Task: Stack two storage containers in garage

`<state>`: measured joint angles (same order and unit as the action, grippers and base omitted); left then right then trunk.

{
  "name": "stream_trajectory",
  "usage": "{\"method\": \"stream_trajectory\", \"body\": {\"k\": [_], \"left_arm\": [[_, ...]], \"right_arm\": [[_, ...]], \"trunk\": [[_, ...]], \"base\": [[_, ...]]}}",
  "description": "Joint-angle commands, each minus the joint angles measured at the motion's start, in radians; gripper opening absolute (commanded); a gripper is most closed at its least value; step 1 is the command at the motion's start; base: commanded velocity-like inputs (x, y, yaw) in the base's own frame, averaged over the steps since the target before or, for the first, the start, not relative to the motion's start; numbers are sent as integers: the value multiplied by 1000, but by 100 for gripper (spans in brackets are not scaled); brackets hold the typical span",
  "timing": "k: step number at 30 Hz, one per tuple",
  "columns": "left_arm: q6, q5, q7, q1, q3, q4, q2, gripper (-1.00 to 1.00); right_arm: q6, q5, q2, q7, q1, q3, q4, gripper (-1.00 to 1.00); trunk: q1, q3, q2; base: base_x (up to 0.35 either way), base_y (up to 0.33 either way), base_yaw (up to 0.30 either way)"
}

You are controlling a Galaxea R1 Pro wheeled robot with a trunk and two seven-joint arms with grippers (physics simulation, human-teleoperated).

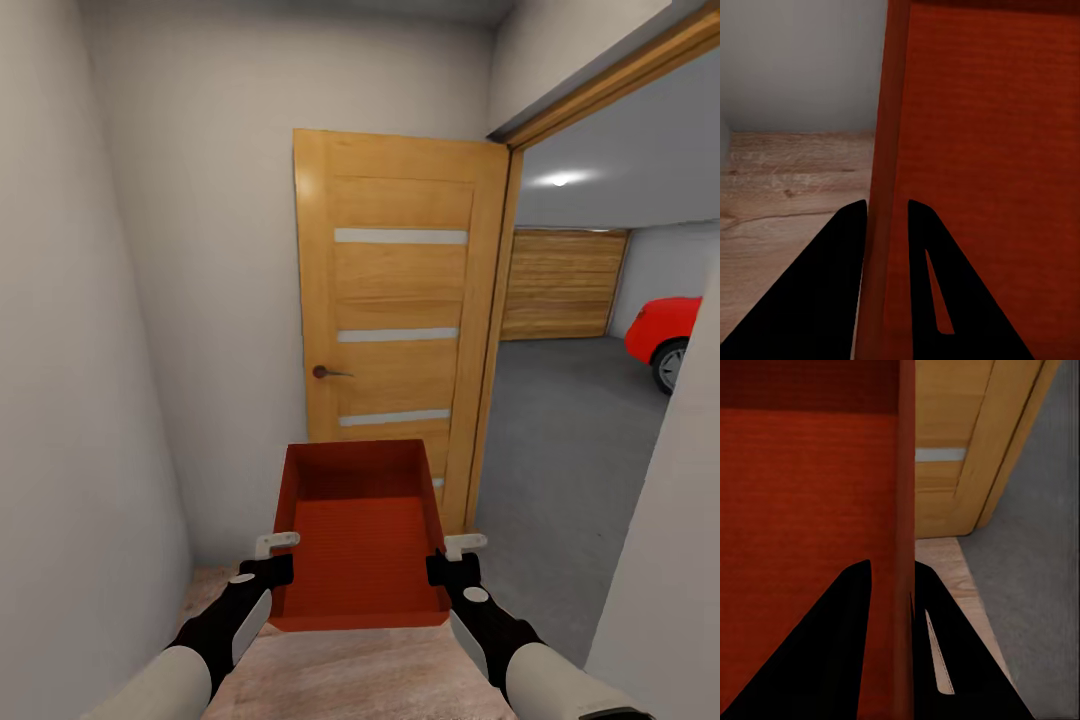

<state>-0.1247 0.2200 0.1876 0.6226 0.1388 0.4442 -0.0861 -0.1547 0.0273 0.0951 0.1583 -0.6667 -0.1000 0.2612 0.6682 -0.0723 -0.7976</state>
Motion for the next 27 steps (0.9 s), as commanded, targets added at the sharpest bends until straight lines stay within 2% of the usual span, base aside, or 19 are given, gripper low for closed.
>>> {"method": "stream_trajectory", "body": {"k": [1, 27], "left_arm": [[63, -11, 88, 0, -39, 5, 6, -100], [63, -11, 89, 0, -39, 2, 6, -100]], "right_arm": [[1, -40, 0, -5, -1, 14, -2, -100], [1, -40, 0, -5, -1, 14, -2, -100]], "trunk": [[0, -2, -1], [0, -2, -1]], "base": [[0, 0, -285], [0, 0, -286]]}}
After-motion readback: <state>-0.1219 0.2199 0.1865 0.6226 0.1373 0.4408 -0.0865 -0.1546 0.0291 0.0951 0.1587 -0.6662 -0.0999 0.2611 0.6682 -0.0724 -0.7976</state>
